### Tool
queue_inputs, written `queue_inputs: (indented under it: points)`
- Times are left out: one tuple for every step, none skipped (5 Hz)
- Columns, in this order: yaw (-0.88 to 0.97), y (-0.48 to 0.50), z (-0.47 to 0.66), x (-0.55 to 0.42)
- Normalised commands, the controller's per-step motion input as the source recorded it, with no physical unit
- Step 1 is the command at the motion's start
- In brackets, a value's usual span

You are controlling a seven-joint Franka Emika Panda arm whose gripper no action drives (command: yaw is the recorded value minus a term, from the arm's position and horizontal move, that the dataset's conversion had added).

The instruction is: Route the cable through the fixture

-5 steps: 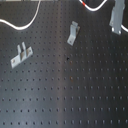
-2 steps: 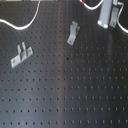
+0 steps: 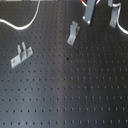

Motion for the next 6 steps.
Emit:
queue_inputs:
  points:
    - [0.32,-0.155,0.06,-0.332]
    - [0.21,-0.175,0.04,-0.359]
    - [0.13,-0.148,0.03,-0.387]
    - [0.09,-0.102,0.05,-0.406]
    - [0.02,-0.042,0.02,-0.330]
    - [-0.09,0.000,0.00,0.000]
